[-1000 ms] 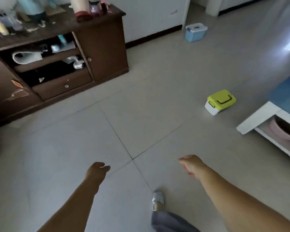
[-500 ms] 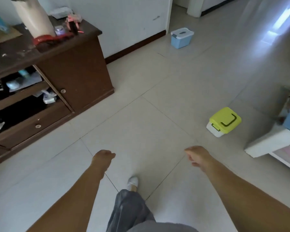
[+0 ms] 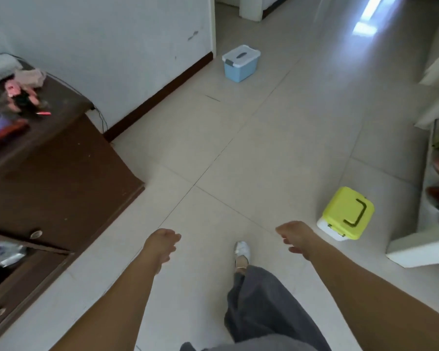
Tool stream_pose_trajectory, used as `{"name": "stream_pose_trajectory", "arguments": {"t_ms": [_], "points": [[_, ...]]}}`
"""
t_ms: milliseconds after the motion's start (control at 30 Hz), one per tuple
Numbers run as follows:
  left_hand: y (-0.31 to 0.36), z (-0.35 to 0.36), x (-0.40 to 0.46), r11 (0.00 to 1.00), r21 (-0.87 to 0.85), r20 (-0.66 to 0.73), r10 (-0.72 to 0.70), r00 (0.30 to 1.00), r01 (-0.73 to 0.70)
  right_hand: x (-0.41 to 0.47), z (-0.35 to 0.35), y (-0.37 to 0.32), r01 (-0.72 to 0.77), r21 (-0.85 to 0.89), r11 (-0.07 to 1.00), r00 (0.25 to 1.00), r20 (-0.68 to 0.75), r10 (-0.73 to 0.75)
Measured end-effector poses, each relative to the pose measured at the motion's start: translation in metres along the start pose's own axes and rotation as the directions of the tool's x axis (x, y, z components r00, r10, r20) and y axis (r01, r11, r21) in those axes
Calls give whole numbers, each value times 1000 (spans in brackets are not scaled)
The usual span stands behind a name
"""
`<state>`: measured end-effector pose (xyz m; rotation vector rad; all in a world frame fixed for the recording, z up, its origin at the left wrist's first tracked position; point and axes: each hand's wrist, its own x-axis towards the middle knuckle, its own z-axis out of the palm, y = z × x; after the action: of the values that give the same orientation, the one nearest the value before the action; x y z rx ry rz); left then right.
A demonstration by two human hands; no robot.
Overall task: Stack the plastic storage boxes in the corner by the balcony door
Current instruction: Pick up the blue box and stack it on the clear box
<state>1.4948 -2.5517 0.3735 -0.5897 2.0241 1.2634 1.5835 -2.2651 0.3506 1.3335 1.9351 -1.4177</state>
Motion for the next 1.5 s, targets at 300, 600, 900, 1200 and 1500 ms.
{"name": "stream_pose_trajectory", "arguments": {"t_ms": [300, 600, 900, 1200, 1500], "points": [[239, 38, 137, 994, -21, -34, 106, 994, -107, 139, -84, -209, 89, 98, 991, 996, -11, -88], [440, 122, 282, 990, 44, 112, 131, 985, -136, 286, -146, -385, 122, 141, 983, 993, -29, -119], [641, 188, 411, 973, 159, 195, 138, 971, -170, 416, -223, -529, 34, 172, 985, 997, -79, -20], [803, 270, 542, 974, 169, 194, 116, 974, -149, 592, -295, -661, 17, 148, 989, 999, -47, -10], [968, 329, 636, 996, 47, 90, 66, 994, -71, 735, -387, -829, 31, 22, 999, 1000, -5, -31]]}}
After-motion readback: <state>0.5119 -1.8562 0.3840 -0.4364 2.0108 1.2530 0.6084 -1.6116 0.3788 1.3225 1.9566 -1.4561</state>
